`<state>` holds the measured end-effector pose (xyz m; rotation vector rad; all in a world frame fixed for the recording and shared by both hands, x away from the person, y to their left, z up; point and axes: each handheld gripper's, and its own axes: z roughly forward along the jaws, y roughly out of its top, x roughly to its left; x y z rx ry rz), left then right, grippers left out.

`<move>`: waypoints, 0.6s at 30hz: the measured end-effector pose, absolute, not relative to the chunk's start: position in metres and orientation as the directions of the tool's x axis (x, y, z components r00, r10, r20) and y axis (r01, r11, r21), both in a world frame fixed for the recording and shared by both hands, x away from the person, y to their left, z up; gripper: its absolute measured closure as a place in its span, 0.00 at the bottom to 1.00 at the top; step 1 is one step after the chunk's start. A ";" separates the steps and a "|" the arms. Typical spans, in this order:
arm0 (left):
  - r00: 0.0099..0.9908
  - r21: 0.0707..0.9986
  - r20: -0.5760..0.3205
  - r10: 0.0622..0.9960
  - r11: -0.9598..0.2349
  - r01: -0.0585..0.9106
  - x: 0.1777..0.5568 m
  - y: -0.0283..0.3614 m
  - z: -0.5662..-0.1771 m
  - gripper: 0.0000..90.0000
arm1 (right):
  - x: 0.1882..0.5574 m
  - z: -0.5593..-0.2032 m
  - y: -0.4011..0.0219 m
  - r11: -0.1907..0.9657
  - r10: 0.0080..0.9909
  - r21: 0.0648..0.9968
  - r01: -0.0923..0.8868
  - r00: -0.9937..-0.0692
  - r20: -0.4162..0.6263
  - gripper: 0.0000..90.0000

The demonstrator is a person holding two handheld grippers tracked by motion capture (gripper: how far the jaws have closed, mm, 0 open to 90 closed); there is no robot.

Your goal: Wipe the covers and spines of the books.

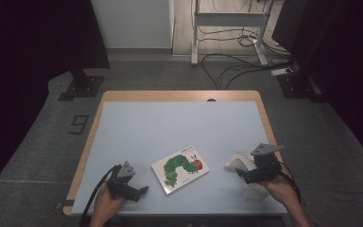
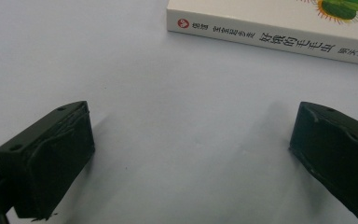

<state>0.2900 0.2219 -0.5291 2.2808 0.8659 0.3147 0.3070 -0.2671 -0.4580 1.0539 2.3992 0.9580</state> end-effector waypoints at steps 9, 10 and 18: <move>0.750 0.665 -0.011 0.661 -0.556 0.499 0.290 0.222 -0.529 0.00 | 0.300 -0.469 -0.289 0.478 0.779 0.690 0.544 -0.626 -0.046 0.04; 0.750 0.665 -0.011 0.661 -0.556 0.499 0.290 0.222 -0.529 0.00 | 0.300 -0.472 -0.292 0.477 0.782 0.685 0.550 -0.621 -0.046 0.05; 0.750 0.665 -0.010 0.661 -0.556 0.499 0.290 0.222 -0.529 0.00 | 0.304 -0.493 -0.303 0.449 0.814 0.660 0.602 -0.580 -0.026 0.11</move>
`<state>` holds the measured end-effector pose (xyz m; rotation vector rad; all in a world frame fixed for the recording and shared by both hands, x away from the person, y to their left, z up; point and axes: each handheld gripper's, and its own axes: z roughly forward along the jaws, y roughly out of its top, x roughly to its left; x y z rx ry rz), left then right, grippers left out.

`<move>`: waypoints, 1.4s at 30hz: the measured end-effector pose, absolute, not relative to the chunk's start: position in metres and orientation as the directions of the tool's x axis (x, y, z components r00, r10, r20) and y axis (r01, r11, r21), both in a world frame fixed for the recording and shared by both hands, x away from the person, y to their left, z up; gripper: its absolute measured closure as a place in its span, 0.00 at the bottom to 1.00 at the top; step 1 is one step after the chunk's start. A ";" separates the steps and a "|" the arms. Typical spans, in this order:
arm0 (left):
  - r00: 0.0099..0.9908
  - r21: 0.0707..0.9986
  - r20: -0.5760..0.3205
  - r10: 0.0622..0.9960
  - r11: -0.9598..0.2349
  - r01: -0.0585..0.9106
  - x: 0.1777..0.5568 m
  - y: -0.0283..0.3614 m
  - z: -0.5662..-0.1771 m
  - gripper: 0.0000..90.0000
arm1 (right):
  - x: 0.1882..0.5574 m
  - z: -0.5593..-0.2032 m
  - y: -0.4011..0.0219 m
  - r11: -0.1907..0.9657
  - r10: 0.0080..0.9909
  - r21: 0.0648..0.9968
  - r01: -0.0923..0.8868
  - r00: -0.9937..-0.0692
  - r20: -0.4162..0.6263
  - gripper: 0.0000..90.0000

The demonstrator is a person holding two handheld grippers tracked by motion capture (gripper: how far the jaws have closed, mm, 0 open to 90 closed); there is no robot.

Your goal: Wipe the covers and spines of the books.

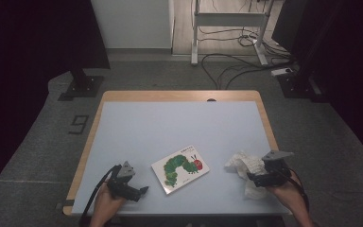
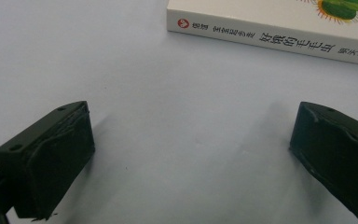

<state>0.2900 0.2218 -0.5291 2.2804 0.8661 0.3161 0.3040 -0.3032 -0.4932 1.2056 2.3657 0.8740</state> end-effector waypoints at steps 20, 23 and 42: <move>0.751 0.665 -0.010 0.661 -0.557 0.499 0.290 0.222 -0.529 0.00 | 0.306 -0.516 -0.308 0.410 0.820 0.658 0.632 -0.571 0.037 0.70; 0.751 0.664 -0.010 0.661 -0.557 0.499 0.290 0.222 -0.529 0.00 | 0.305 -0.513 -0.309 0.403 0.824 0.667 0.627 -0.565 0.034 0.71; 0.751 0.665 -0.010 0.661 -0.556 0.499 0.290 0.222 -0.529 0.00 | 0.302 -0.467 -0.304 0.396 0.797 0.723 0.566 -0.604 0.036 0.71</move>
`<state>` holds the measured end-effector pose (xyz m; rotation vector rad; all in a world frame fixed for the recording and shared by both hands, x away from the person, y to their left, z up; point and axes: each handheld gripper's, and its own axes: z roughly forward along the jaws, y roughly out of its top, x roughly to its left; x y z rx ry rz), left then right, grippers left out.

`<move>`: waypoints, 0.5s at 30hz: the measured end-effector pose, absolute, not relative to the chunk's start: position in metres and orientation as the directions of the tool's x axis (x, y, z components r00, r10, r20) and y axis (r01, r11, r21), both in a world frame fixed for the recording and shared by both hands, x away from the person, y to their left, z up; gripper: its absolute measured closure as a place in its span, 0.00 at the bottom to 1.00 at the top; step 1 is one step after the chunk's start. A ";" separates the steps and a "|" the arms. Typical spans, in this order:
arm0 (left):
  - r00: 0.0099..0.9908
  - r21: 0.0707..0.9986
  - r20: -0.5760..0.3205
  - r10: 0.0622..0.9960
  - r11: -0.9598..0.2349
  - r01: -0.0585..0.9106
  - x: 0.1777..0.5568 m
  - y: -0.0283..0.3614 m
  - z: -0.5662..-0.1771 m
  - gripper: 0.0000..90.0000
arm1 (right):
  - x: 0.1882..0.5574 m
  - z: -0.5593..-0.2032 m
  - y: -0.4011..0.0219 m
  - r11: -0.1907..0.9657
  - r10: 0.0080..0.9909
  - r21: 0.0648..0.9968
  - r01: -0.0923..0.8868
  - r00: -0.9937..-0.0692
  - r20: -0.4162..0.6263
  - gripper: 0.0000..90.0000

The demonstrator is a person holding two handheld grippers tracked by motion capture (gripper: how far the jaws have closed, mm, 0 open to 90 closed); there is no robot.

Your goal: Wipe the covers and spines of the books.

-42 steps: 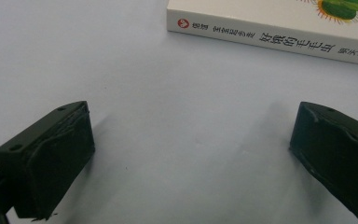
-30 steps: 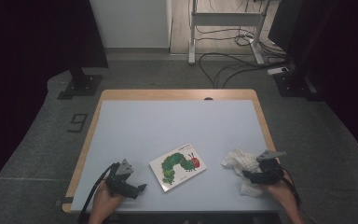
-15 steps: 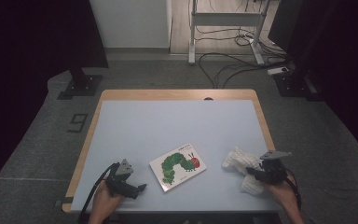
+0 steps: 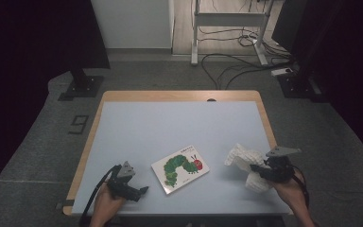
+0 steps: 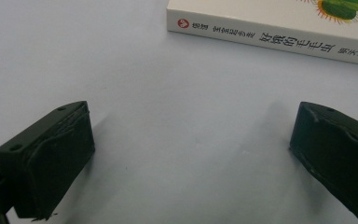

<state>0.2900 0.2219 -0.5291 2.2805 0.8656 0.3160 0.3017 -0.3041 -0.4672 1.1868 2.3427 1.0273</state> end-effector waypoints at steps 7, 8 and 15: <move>0.751 0.665 -0.011 0.661 -0.556 0.499 0.290 0.222 -0.529 0.00 | 0.306 -0.458 -0.291 0.419 0.776 0.727 0.544 -0.630 0.024 0.71; 0.750 0.665 -0.011 0.661 -0.556 0.499 0.290 0.222 -0.529 0.00 | 0.306 -0.457 -0.289 0.421 0.773 0.727 0.542 -0.634 0.026 0.71; 0.750 0.666 -0.012 0.661 -0.555 0.499 0.290 0.222 -0.529 0.00 | 0.313 -0.452 -0.268 0.443 0.736 0.736 0.511 -0.676 0.026 0.71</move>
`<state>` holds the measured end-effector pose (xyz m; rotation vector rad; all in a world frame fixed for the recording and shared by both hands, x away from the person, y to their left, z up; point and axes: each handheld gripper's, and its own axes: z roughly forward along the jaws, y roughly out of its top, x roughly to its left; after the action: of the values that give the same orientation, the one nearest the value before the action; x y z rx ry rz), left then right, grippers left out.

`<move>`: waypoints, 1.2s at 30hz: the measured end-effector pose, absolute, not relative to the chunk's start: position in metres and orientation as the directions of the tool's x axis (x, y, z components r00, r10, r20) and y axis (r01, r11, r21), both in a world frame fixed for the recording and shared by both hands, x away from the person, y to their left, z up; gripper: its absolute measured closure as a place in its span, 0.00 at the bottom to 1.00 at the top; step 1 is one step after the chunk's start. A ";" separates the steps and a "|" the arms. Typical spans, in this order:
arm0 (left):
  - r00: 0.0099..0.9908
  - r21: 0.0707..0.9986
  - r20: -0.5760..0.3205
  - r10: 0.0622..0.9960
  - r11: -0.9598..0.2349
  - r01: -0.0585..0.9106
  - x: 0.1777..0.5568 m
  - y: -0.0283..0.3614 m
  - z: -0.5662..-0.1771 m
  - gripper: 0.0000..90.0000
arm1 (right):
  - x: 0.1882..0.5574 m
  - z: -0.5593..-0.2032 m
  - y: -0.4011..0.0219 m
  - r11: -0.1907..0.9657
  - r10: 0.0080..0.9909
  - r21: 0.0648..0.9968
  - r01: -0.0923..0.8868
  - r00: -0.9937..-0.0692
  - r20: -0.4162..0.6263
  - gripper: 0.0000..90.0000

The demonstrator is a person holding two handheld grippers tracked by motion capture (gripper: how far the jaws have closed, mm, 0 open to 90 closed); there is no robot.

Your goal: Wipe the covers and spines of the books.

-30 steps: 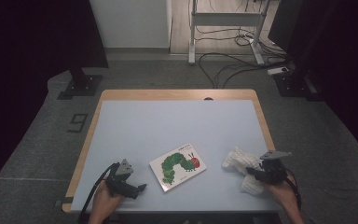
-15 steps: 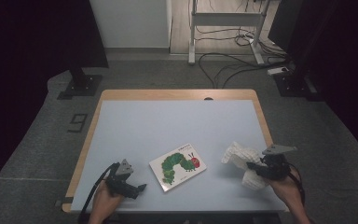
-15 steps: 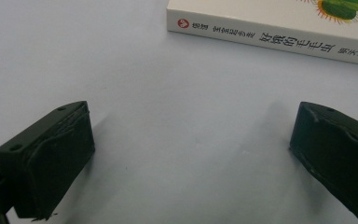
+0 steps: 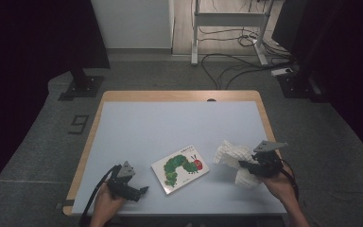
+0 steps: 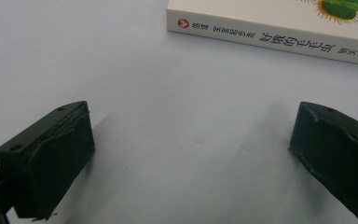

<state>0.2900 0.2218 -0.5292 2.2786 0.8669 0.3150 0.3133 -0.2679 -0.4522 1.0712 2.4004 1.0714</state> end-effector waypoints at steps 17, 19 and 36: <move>0.752 0.663 -0.009 0.659 -0.560 0.497 0.290 0.222 -0.529 0.00 | 0.328 -0.448 -0.199 0.510 0.627 0.740 0.438 -0.779 0.029 0.70; 0.752 0.663 -0.009 0.659 -0.559 0.498 0.290 0.222 -0.529 0.00 | 0.330 -0.448 -0.192 0.525 0.612 0.736 0.427 -0.791 0.022 0.70; 0.752 0.663 -0.009 0.659 -0.559 0.498 0.290 0.222 -0.529 0.00 | 0.344 -0.472 -0.150 0.579 0.563 0.711 0.399 -0.826 0.005 0.70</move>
<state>0.2900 0.2220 -0.5291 2.2834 0.8637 0.3164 0.3443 -0.1505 -0.4721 0.8012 2.5892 1.0830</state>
